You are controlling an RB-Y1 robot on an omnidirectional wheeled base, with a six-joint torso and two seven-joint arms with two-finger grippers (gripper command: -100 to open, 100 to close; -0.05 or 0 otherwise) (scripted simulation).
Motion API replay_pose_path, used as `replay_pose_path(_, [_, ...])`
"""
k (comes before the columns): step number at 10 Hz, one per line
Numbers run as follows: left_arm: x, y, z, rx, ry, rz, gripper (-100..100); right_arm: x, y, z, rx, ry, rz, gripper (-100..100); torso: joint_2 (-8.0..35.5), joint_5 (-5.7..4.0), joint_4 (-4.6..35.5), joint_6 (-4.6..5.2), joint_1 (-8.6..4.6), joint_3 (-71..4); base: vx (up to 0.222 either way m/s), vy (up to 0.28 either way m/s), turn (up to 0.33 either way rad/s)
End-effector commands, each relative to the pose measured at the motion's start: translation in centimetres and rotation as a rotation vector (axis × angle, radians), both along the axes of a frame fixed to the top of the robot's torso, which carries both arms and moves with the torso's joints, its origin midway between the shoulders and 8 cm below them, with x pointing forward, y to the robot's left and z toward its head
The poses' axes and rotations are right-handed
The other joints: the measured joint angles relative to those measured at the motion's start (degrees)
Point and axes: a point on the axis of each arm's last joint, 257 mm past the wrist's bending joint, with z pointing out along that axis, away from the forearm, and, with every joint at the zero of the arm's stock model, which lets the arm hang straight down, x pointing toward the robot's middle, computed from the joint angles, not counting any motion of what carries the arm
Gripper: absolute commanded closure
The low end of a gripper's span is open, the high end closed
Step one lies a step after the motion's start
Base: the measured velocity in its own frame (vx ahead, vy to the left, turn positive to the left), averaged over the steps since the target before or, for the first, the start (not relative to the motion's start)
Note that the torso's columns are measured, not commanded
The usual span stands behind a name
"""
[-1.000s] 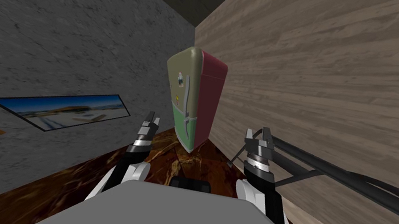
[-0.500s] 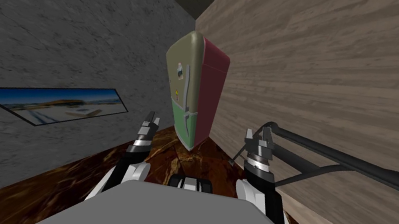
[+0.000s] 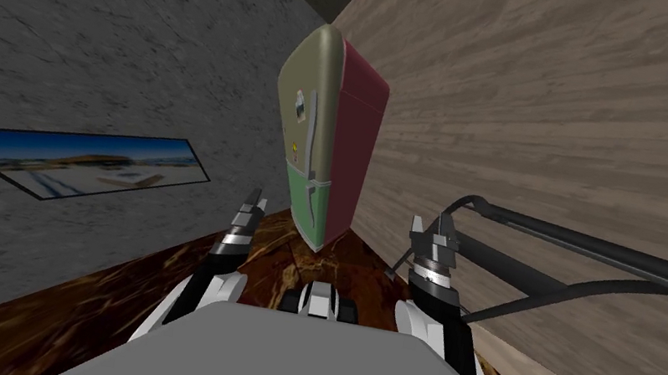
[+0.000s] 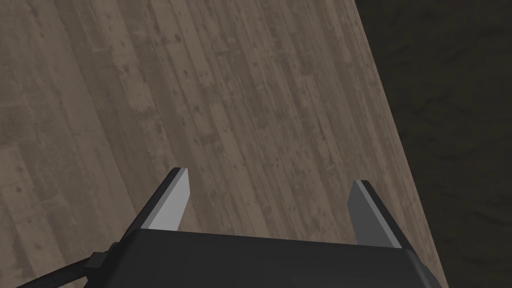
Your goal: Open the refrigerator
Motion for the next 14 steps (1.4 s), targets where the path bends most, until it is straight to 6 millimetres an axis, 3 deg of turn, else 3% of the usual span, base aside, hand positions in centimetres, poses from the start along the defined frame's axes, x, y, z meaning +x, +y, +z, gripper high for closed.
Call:
replay_pose_path(1, [0.8, 1.3, -1.8, 0.049, 0.067, 0.032, -100, 0.0, 0.0, 0.0, 0.000, 0.000, 0.000, 0, 0.10, 0.01, 0.06, 0.01, 0.10, -0.02, 0.204, -0.120, 0.067])
replay_pose_path(14, [2.3, 10.0, -11.1, 0.159, 0.391, 0.251, -100, 0.0, 0.0, 0.0, 0.000, 0.000, 0.000, 0, 0.35, 0.05, 0.16, -0.01, 0.23, 0.13, 0.161, -0.131, 0.066])
